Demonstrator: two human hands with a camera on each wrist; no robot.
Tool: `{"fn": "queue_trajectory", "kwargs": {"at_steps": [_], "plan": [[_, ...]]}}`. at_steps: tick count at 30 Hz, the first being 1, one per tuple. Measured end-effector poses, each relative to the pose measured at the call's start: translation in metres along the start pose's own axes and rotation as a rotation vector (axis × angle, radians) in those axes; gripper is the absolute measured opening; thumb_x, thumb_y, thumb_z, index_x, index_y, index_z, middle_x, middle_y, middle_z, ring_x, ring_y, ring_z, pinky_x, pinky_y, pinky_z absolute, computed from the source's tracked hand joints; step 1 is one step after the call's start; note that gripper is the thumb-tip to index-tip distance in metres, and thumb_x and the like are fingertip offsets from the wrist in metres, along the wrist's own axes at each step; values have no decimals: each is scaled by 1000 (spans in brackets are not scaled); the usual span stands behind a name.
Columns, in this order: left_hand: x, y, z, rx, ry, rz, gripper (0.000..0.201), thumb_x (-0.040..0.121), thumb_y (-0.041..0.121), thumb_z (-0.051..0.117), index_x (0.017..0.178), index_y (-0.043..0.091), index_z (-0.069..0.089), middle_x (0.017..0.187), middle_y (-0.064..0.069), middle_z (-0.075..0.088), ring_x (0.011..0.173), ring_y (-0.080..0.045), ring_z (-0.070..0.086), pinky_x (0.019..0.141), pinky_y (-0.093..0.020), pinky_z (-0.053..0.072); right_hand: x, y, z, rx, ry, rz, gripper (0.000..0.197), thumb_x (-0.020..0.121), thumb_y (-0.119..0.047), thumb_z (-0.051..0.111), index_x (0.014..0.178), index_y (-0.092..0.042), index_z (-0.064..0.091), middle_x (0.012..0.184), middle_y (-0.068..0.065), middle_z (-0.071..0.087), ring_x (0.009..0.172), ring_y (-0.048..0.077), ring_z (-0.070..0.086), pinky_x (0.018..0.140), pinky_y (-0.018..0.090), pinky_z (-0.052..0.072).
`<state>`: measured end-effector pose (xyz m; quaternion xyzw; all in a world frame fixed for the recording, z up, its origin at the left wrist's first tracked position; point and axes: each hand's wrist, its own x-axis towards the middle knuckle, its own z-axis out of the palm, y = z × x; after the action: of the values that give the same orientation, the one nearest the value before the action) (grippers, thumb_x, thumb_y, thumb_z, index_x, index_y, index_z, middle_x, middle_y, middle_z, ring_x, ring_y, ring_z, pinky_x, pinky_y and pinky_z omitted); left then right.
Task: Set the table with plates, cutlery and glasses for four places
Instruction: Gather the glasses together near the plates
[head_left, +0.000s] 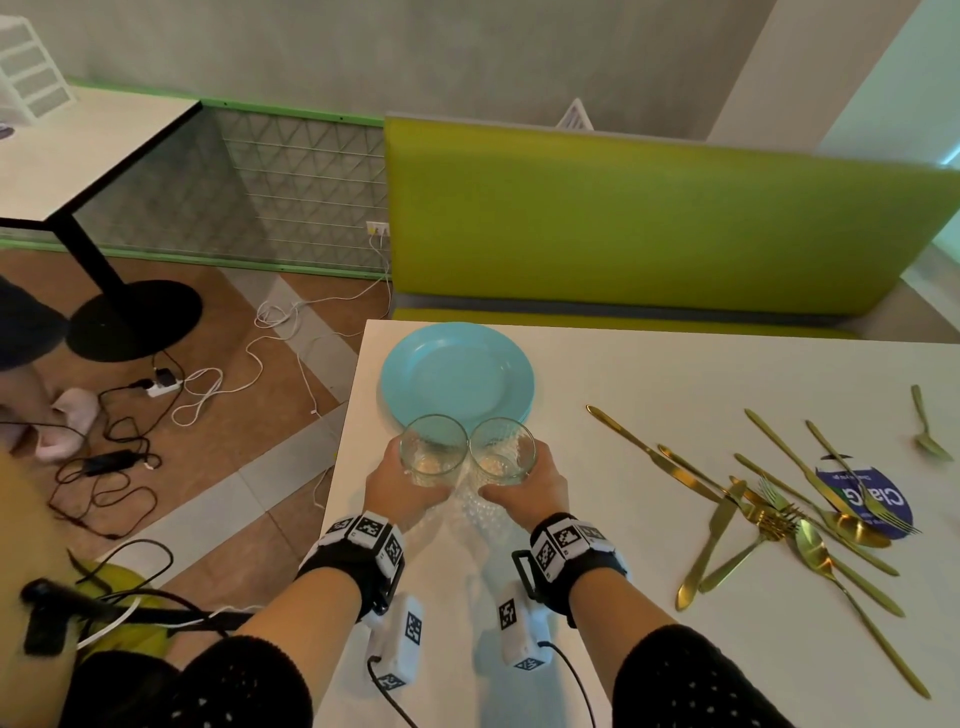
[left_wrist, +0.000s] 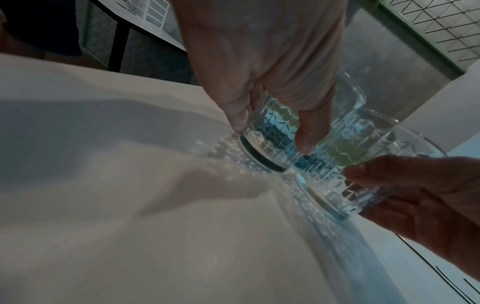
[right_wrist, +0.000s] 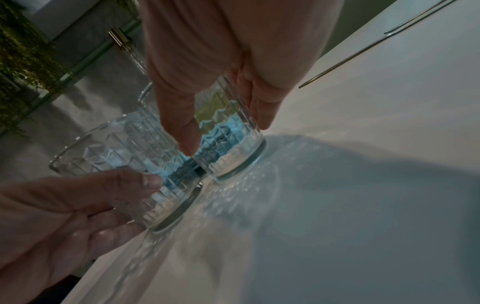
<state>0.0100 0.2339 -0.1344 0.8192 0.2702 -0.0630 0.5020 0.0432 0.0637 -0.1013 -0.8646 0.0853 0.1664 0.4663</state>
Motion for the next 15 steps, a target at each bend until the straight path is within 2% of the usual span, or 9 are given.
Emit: {"fn": "queue_trajectory", "kwargs": {"at_steps": [5,11,15], "plan": [[4,-4,2,0,6,12,82,62,25,82,134,26,42,124,-1,60,113,-23,58,84,-24,41,0,0,-1,-14,-2,1,75,66,-18,81,131,-21,43,120,4,61,110,21,58,83,20,43],[4,-4,1,15,9,10,83,59,24,83,133,25,43,118,0,61,110,-23,59,86,-26,44,1,2,0,-15,-11,3,78,65,-17,82,132,-21,42,121,5,61,111,22,58,89,25,46],[13,-10,2,-16,-3,28,90,42,47,85,123,30,50,111,6,66,103,-18,65,89,-35,55,1,2,-3,-27,-42,5,81,67,-15,81,136,-21,38,125,5,58,115,22,56,88,23,43]]}}
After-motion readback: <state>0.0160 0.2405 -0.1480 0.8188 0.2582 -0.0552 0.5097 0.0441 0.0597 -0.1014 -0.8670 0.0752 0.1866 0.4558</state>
